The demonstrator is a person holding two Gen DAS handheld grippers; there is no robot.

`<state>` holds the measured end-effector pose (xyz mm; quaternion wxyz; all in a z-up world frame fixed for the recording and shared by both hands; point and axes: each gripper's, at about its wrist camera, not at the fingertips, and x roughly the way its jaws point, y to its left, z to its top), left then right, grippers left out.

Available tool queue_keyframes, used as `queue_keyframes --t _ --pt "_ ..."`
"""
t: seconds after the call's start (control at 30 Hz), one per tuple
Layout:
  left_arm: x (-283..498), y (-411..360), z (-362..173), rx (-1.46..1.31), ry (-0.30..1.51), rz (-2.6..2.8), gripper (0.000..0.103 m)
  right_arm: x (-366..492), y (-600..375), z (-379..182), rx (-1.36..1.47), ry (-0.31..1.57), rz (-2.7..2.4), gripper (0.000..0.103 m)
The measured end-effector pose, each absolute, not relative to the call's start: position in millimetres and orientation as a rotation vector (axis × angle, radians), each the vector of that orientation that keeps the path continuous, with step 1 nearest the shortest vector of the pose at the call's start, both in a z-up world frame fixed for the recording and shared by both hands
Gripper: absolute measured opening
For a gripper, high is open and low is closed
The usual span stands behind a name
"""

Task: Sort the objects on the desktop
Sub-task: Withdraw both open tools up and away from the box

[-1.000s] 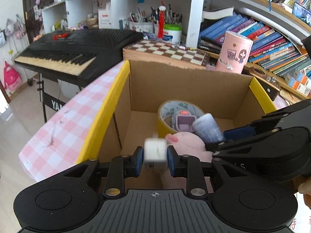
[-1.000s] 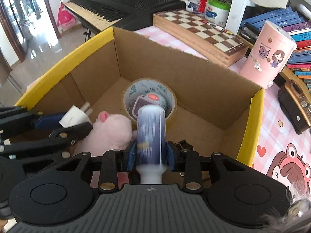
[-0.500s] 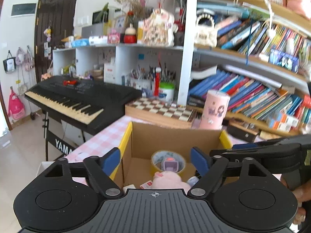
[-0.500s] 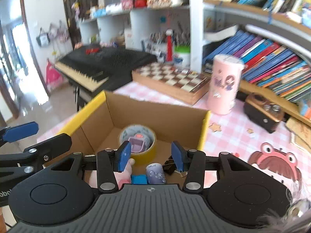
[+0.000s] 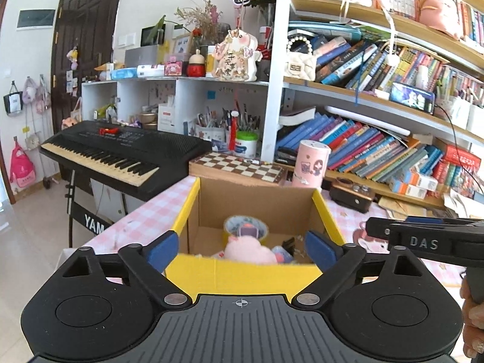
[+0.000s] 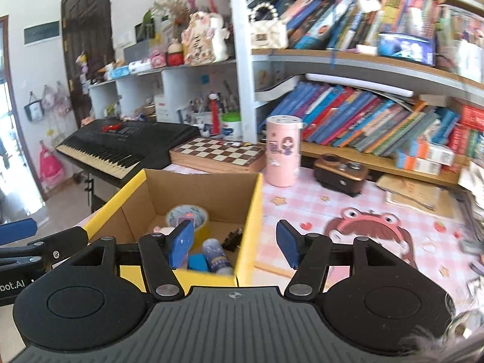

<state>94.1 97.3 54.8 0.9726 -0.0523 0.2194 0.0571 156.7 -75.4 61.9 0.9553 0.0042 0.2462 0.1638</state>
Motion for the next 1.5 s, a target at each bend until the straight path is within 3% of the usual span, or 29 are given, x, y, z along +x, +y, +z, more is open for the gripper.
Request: queue_keyframes --t 0.37,1.0,1.5 --pt "33.3 88.4 30.4 -0.107 0.477 0.134 0.100 75.3 -92.3 37.8 0.018 0.496 0.198 0.067" --pt "-6.7 71.4 4.6 -0.063 0.598 0.077 0.101 8.8 -103.6 1.7 0.041 0.612 0.120 0.069" --pt "-8.9 50.8 -3.3 -0.057 0.654 0.057 0.103 -0.6 -120.8 -3.2 0.025 0.658 0.072 0.092"
